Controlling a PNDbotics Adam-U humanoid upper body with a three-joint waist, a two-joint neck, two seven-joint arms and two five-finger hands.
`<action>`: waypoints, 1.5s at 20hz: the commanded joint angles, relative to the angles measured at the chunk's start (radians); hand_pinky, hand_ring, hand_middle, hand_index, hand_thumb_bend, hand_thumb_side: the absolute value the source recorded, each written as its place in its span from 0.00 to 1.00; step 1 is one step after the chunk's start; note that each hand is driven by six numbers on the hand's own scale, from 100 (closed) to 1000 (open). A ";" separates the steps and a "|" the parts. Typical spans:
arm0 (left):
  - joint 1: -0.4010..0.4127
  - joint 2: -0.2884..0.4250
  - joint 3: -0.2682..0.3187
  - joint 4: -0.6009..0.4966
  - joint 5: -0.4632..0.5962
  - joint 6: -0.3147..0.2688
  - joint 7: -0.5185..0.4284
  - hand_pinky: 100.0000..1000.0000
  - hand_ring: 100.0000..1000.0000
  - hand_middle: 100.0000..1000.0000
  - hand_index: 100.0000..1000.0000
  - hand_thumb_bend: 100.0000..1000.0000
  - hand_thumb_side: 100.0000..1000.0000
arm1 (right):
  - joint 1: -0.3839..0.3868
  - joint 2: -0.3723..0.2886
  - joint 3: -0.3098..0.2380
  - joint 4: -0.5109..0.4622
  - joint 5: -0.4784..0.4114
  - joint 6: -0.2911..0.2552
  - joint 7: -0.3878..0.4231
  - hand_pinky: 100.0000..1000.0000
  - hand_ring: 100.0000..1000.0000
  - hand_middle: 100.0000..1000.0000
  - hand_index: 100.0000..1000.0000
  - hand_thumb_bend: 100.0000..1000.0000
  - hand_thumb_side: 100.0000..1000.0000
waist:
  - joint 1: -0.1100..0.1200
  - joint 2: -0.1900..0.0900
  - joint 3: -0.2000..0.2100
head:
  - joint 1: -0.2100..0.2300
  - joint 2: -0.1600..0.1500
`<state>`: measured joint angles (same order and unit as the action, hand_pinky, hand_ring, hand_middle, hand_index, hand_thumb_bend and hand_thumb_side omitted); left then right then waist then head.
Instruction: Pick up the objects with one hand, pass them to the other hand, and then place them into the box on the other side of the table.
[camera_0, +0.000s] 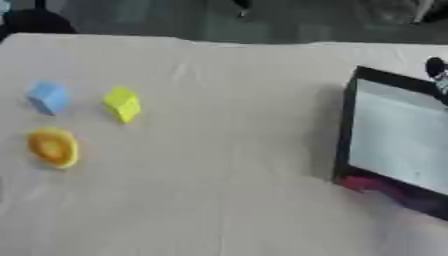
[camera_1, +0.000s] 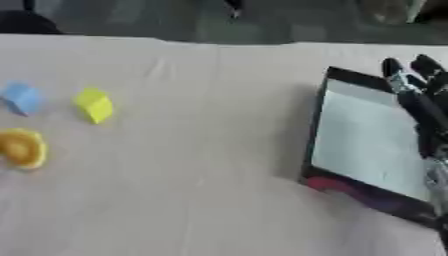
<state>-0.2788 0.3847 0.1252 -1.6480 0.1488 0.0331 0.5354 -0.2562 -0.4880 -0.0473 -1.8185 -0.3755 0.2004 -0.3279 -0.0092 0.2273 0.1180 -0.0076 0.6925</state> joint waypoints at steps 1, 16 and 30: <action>-0.012 0.024 0.003 -0.015 0.002 -0.001 0.001 0.66 0.57 0.66 0.77 0.17 0.66 | -0.013 -0.019 -0.007 -0.012 -0.001 -0.002 0.001 0.93 1.00 0.96 0.95 0.34 0.36 | 0.011 -0.007 0.001 | 0.015 0.006; -0.105 0.136 -0.040 0.040 -0.047 0.166 -0.100 0.69 0.61 0.69 0.81 0.17 0.67 | 0.003 -0.043 -0.008 -0.021 0.004 0.001 0.001 0.93 1.00 0.96 0.95 0.34 0.36 | 0.023 -0.017 0.000 | 0.046 0.021; -0.532 0.395 -0.260 0.505 -0.240 0.611 -0.507 0.79 0.74 0.73 0.81 0.40 0.40 | 0.022 -0.078 0.006 -0.021 0.011 0.009 0.016 0.93 1.00 0.95 0.95 0.33 0.36 | 0.051 -0.048 -0.003 | 0.062 0.049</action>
<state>-0.7878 0.7298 -0.1204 -1.1728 -0.0564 0.6225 0.0605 -0.2278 -0.5336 -0.0398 -1.8236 -0.3733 0.2111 -0.3158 0.0296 0.2150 0.1160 0.0507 0.7372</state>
